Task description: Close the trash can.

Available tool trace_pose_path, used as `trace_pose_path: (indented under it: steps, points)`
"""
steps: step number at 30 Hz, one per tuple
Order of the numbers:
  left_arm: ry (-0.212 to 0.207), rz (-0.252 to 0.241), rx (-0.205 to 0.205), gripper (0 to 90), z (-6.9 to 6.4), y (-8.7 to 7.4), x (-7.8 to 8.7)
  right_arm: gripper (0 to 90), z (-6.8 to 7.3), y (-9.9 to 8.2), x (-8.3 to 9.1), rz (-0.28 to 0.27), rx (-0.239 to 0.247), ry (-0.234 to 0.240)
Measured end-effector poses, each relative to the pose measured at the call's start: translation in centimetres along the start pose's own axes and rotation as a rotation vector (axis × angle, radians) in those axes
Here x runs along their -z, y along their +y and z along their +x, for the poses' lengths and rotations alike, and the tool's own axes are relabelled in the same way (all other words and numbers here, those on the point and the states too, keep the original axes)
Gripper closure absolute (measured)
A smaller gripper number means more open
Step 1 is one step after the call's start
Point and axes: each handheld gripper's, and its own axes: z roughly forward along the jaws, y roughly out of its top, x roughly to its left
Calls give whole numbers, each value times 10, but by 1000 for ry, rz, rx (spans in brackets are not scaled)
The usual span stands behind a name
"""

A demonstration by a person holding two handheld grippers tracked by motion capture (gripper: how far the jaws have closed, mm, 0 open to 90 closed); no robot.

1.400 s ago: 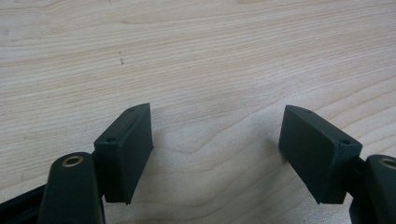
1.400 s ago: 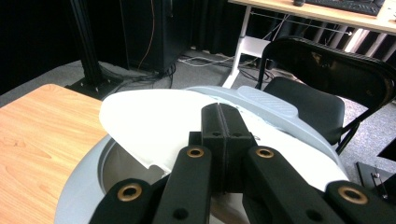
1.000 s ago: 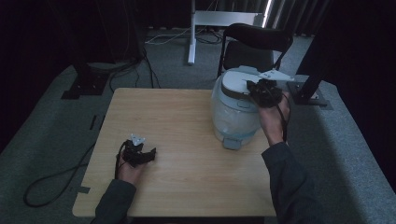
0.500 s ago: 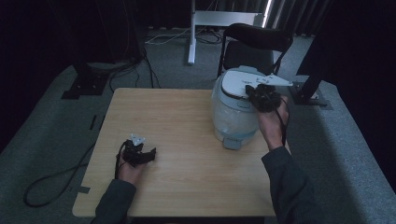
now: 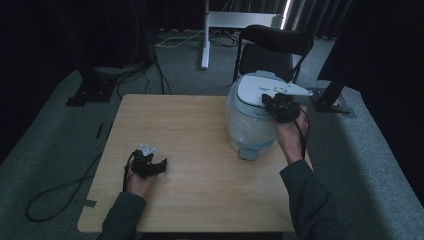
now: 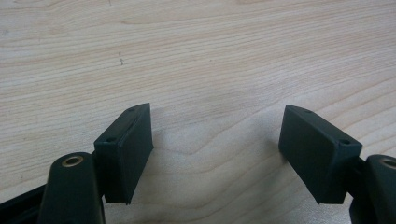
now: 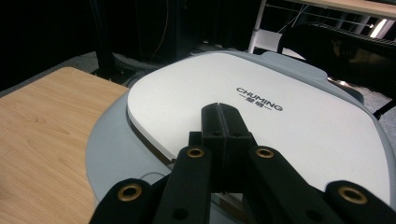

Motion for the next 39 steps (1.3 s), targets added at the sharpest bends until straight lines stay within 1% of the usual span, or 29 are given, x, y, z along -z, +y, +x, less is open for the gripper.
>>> trace_pose_path:
  steps: [13, 23, 25, 33, 36, 39]
  points:
    - [0, 1, -1, 259, 0, 0, 0, 899, 0, -4, 0, 5, 1, 3]
    - [0, 0, 0, 259, 0, 0, 0, 900, 2, -6, 1, -3, 10, 10]
    - [0, 0, 0, 259, 0, 0, 0, 900, 2, -7, 1, -5, 18, 9]
    - [0, 1, 0, 259, 0, 0, 0, 900, 6, -9, 1, -12, 52, -15]
    - [1, 1, -1, 259, 0, 0, 0, 900, 10, -10, 1, -17, 68, -37]
    - [0, 0, 0, 259, 0, 0, 0, 900, 11, -11, 1, -23, 67, -47]
